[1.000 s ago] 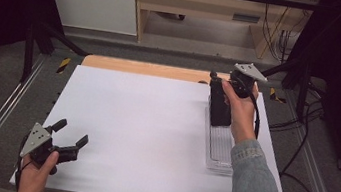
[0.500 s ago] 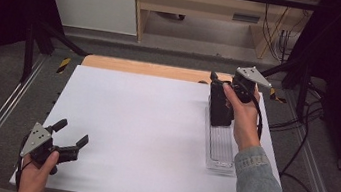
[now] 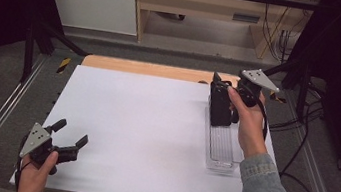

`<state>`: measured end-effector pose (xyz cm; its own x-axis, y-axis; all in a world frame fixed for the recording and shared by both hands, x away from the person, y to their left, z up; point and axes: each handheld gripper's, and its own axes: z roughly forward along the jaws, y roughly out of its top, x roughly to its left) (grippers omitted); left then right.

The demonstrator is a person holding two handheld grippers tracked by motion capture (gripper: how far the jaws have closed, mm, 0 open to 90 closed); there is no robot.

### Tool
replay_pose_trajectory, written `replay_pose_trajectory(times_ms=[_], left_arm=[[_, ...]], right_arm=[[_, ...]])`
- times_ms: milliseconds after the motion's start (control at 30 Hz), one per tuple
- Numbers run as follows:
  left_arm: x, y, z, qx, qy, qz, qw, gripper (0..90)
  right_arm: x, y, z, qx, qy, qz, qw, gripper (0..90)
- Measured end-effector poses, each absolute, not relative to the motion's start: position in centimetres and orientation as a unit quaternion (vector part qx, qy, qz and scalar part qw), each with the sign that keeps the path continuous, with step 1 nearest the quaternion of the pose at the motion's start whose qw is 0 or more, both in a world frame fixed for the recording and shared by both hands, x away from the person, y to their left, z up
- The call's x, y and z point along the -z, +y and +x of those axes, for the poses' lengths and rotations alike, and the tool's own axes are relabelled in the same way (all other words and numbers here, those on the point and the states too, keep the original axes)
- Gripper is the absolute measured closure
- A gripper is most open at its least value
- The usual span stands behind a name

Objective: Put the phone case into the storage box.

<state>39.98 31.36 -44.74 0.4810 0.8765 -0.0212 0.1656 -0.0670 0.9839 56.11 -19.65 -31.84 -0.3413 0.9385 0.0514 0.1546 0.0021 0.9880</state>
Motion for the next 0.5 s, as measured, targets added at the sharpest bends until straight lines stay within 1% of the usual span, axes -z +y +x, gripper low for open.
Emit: replay_pose_trajectory(times_ms=[500], left_arm=[[44.8,31.4,40.0,-0.318,0.397,0.657,0.557,3.1]], right_arm=[[31.2,-20.4,54.9,-0.560,0.606,0.440,0.355,10.1]])
